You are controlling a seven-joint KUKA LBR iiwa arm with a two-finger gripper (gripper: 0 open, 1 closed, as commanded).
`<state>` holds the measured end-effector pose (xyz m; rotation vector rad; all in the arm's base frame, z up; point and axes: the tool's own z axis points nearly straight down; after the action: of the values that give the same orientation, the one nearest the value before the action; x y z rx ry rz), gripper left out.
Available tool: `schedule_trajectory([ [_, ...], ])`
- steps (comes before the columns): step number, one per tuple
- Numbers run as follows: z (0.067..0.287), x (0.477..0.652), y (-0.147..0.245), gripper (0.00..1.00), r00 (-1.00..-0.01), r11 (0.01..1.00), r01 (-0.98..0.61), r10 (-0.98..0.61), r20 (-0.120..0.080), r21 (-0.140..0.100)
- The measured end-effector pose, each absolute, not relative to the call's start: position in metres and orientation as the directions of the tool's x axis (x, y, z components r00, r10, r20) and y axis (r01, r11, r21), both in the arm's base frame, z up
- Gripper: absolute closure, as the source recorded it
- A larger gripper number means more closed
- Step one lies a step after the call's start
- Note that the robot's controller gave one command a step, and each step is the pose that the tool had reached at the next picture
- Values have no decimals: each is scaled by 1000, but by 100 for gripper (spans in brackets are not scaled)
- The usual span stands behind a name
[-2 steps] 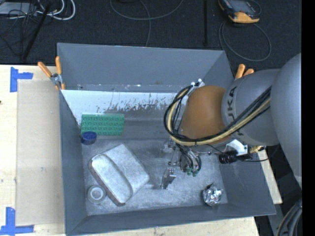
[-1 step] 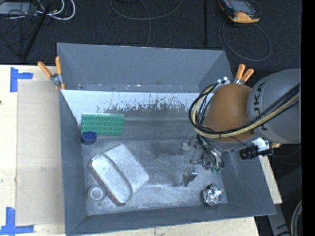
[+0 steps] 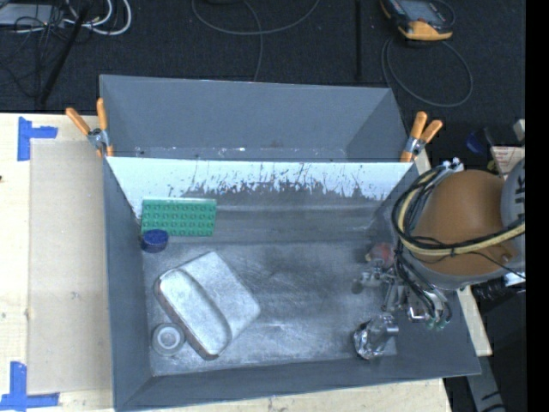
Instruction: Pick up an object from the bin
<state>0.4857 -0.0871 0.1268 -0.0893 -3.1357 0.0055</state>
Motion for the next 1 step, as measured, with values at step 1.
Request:
schedule_trajectory([
  [1, 73, 481, -120, 0, -980, 980, 201, 201, 3, 0],
])
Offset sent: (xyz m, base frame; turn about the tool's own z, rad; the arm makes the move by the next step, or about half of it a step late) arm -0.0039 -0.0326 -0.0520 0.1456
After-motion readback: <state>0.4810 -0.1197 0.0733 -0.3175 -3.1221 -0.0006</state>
